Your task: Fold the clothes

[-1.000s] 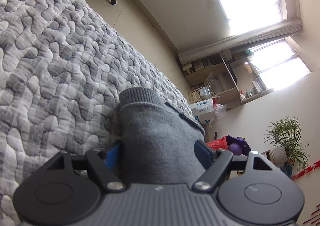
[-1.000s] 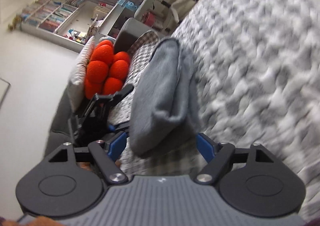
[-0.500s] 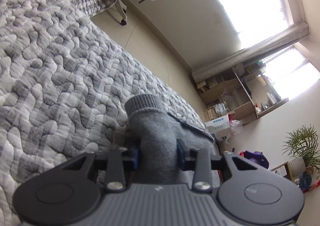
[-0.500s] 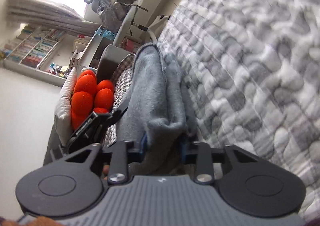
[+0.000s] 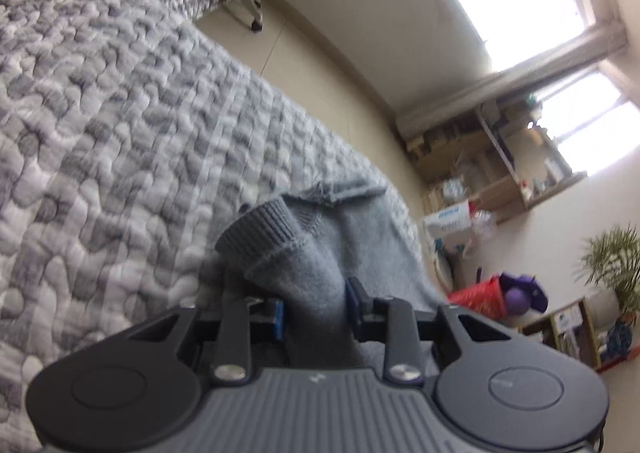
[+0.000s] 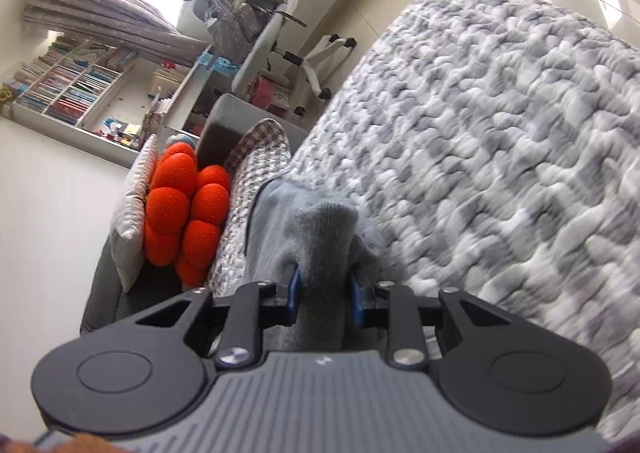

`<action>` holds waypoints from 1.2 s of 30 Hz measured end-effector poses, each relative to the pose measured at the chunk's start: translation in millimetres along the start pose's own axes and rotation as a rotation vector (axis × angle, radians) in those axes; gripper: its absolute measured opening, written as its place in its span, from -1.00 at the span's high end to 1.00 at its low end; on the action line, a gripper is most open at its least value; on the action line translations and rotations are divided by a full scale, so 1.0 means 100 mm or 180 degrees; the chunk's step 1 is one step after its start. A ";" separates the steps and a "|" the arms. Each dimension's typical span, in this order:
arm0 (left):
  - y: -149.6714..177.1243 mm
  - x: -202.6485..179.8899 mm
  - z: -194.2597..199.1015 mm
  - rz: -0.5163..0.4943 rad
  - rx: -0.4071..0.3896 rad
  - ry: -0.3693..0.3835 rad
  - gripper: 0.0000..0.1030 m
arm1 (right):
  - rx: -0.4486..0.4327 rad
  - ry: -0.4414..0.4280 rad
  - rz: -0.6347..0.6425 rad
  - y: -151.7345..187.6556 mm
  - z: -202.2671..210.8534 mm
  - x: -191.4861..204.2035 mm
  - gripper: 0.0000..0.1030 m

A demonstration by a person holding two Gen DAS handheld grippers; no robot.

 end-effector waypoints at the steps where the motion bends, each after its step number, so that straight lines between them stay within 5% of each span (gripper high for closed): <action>1: -0.01 0.03 0.01 -0.0024 0.0010 -0.0003 0.24 | 0.0015 0.0012 -0.0027 0.01 -0.01 -0.04 0.35; 6: -0.27 0.16 0.19 -0.0135 -0.0130 -0.0086 -0.30 | -0.0028 0.0006 -0.0143 0.05 0.05 -0.12 -0.16; 10: -0.61 0.23 0.24 -0.0225 -0.0229 -0.0221 -0.36 | -0.0039 -0.0072 -0.0318 0.10 0.15 -0.19 -0.21; 12: -0.67 0.15 0.14 -0.0302 -0.0138 -0.0095 -0.49 | -0.0059 -0.0052 -0.0322 0.11 0.17 -0.22 -0.21; 20: -0.66 0.03 -0.48 -0.0356 0.0322 0.0349 -0.50 | -0.0142 0.0031 -0.0290 0.07 0.05 -0.24 -0.18; 24: -0.65 0.10 -0.65 -0.0189 0.0350 0.0418 -0.38 | -0.0198 0.0015 -0.0199 0.01 -0.01 -0.22 0.18; 28: -0.62 0.11 -0.64 -0.0162 0.0262 0.0380 0.43 | -0.0214 -0.0048 -0.0179 -0.10 -0.03 -0.14 0.34; 36: -0.49 -0.02 -0.47 -0.0084 0.0301 0.0269 0.48 | -0.0212 -0.0139 -0.0294 -0.44 -0.01 -0.05 0.38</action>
Point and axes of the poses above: each gripper's, at about its wrist camera, not at the fingertips, and z roughly against the way its jaws point, x to its left, y to its underside, the point moved 10 cm from there along -z, roughly the way its jaws point, and after that the axes turned 4 degrees about -z, right-handed, at the moved point
